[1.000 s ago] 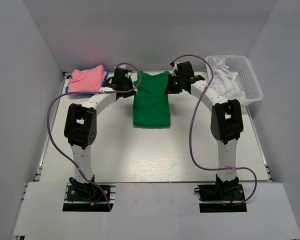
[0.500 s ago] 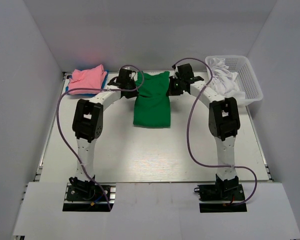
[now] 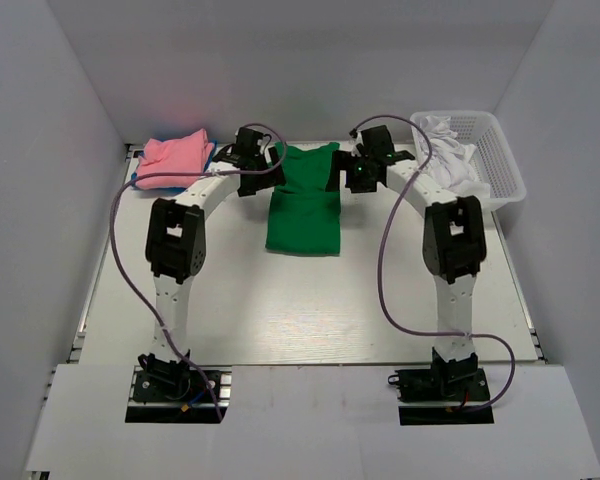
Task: Fold and stack the t-shirts
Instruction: Fold the folded rectangular tshirt in 1/3 of the way, then grab one side of the 2/3 rectangular tshirt with both arms
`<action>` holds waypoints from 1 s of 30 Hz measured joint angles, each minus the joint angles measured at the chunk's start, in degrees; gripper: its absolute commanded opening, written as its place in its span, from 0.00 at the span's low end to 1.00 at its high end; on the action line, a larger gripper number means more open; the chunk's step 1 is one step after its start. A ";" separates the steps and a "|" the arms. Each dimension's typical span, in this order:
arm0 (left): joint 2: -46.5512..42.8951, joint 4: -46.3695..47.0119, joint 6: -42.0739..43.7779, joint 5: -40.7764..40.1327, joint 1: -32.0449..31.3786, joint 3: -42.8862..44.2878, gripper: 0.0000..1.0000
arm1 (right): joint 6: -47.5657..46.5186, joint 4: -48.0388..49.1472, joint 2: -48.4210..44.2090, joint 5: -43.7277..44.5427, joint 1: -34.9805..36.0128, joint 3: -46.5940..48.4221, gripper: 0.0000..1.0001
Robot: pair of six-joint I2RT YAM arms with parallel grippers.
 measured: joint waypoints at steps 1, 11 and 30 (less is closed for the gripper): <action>-1.92 -0.35 0.02 -0.07 0.00 -1.64 1.00 | 0.13 0.39 -2.64 0.09 0.02 -2.62 0.90; -26.03 9.40 0.81 19.63 -1.55 -30.18 1.00 | 7.67 12.13 -26.82 -11.89 1.31 -34.23 0.90; -17.77 19.65 -1.95 31.43 -4.02 -40.26 1.00 | 16.39 28.68 -14.49 -21.97 3.32 -41.22 0.90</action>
